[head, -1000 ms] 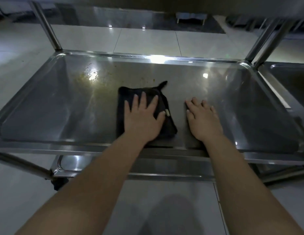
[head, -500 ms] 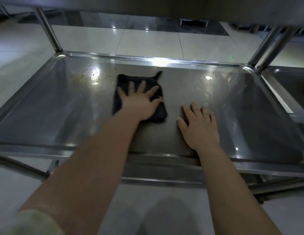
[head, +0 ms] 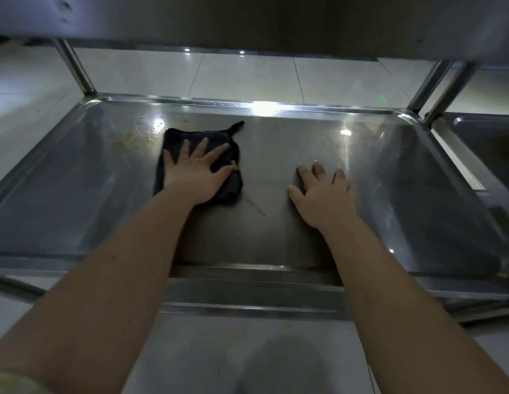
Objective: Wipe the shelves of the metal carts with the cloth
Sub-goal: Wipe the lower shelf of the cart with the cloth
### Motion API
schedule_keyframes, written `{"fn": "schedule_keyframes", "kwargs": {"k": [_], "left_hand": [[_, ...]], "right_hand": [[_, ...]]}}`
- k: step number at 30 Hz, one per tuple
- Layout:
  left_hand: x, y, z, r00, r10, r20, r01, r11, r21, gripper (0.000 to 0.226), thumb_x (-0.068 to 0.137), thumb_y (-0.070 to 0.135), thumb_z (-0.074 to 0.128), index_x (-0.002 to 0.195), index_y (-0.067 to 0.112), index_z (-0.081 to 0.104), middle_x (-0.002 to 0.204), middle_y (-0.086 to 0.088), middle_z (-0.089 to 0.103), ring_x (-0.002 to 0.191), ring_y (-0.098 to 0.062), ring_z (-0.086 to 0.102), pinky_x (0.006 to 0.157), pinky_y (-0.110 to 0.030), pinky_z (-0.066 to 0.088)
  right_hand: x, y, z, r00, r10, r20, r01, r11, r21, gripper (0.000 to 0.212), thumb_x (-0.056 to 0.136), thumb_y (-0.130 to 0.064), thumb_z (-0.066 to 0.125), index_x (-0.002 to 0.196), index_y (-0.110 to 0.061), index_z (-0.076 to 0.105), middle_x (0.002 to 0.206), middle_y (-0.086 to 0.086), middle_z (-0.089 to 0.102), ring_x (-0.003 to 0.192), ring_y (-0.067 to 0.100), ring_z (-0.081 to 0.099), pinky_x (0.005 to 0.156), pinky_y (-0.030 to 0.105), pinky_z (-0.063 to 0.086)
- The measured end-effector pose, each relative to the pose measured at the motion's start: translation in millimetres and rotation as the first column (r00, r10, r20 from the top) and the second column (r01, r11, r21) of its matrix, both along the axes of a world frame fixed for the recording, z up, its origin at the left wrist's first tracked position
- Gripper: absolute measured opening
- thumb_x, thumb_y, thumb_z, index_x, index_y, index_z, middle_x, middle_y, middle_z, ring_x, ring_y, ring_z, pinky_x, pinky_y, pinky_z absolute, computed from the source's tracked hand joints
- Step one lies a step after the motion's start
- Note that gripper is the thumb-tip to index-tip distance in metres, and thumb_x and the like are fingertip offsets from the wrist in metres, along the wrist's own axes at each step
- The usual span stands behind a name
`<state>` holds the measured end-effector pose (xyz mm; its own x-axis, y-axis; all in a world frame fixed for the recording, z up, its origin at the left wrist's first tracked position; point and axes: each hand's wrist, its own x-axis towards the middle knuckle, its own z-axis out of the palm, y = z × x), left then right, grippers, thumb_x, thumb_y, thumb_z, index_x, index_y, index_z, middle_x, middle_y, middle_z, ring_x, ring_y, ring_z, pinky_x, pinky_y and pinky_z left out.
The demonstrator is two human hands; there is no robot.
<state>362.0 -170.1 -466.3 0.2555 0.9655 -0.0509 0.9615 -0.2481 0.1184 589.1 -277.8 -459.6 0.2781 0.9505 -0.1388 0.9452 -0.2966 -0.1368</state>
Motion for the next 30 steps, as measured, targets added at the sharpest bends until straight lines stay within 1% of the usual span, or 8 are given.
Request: {"fn": "schedule_keyframes", "kwargs": {"k": [6,11,13,17,20,22,25,30], "left_hand": [[-90.1,32.9,1.6,0.972,0.235,-0.026,-0.236,0.971,-0.024,0.058,0.094,0.069,0.022,0.149,0.054,0.013,0.164,0.006,0.004,0.150,-0.031,0.001,0.114,-0.064,-0.001],[-71.6,52.6,2.7,0.948,0.316,-0.039,-0.317,0.948,-0.041,0.056,0.095,0.066,0.021,0.149,0.053,0.013,0.164,0.006,0.001,0.149,-0.034,-0.003,0.111,-0.069,-0.004],[-22.8,53.1,2.4,0.978,0.206,-0.024,-0.206,0.978,-0.013,0.057,0.094,0.068,0.022,0.149,0.054,0.014,0.164,0.006,0.001,0.149,-0.035,-0.003,0.112,-0.068,-0.003],[109.6,32.1,0.1,0.986,-0.167,0.001,0.167,0.986,-0.003,0.054,0.095,0.065,0.025,0.147,0.056,0.016,0.164,0.009,0.001,0.149,-0.031,-0.006,0.112,-0.067,-0.007],[144.0,25.7,-2.0,0.968,-0.249,0.035,0.249,0.968,-0.005,0.053,0.096,0.062,0.025,0.148,0.055,0.016,0.163,0.010,0.002,0.149,-0.029,-0.008,0.112,-0.065,-0.010],[131.1,35.1,-2.6,0.963,-0.263,0.053,0.263,0.965,0.015,0.055,0.095,0.065,0.027,0.147,0.056,0.015,0.163,0.011,0.003,0.150,-0.026,-0.006,0.114,-0.062,-0.008],[75.8,67.2,-2.8,0.985,-0.168,0.039,0.167,0.986,0.026,0.059,0.092,0.069,0.030,0.148,0.054,0.016,0.163,0.010,0.006,0.150,-0.026,0.001,0.115,-0.061,-0.002],[-70.7,101.7,-0.4,0.977,0.209,0.040,-0.209,0.978,0.015,0.059,0.094,0.067,0.031,0.149,0.049,0.022,0.163,0.004,0.010,0.149,-0.033,0.007,0.114,-0.064,0.001]], "right_hand": [[5.2,8.5,-8.4,0.998,0.021,0.058,-0.023,0.999,0.034,0.065,0.094,-0.069,0.017,0.153,-0.044,0.006,0.164,-0.007,0.001,0.149,0.037,-0.004,0.115,0.064,-0.005],[4.0,14.2,-13.7,0.997,0.010,0.072,-0.014,0.998,0.057,0.065,0.094,-0.068,0.016,0.153,-0.042,0.004,0.164,-0.004,0.000,0.148,0.039,-0.005,0.114,0.065,-0.004],[4.0,15.2,-15.6,0.997,0.009,0.070,-0.013,0.998,0.068,0.064,0.094,-0.067,0.016,0.152,-0.042,0.005,0.164,-0.004,0.000,0.148,0.039,-0.005,0.113,0.066,-0.003],[7.1,16.3,-16.7,0.998,0.003,0.065,-0.008,0.997,0.077,0.068,0.094,-0.067,0.019,0.154,-0.038,0.005,0.164,-0.006,0.000,0.148,0.037,-0.005,0.114,0.065,-0.003],[11.1,17.4,-18.5,0.999,-0.016,0.034,0.012,0.995,0.098,0.075,0.093,-0.067,0.021,0.156,-0.029,0.003,0.164,-0.008,0.000,0.149,0.032,-0.007,0.116,0.061,-0.004],[13.0,18.0,-19.4,1.000,-0.006,0.030,0.003,0.994,0.114,0.074,0.093,-0.069,0.020,0.155,-0.032,0.004,0.164,-0.009,0.000,0.149,0.031,-0.006,0.116,0.061,-0.003],[14.6,18.7,-20.1,1.000,0.013,0.026,-0.015,0.995,0.101,0.071,0.093,-0.070,0.018,0.154,-0.037,0.006,0.164,-0.010,-0.001,0.149,0.031,-0.005,0.116,0.061,-0.003],[12.3,19.2,-20.6,0.999,0.005,0.032,-0.008,0.995,0.102,0.071,0.092,-0.070,0.018,0.154,-0.036,0.006,0.164,-0.009,-0.001,0.149,0.031,-0.005,0.116,0.061,-0.003]]}}
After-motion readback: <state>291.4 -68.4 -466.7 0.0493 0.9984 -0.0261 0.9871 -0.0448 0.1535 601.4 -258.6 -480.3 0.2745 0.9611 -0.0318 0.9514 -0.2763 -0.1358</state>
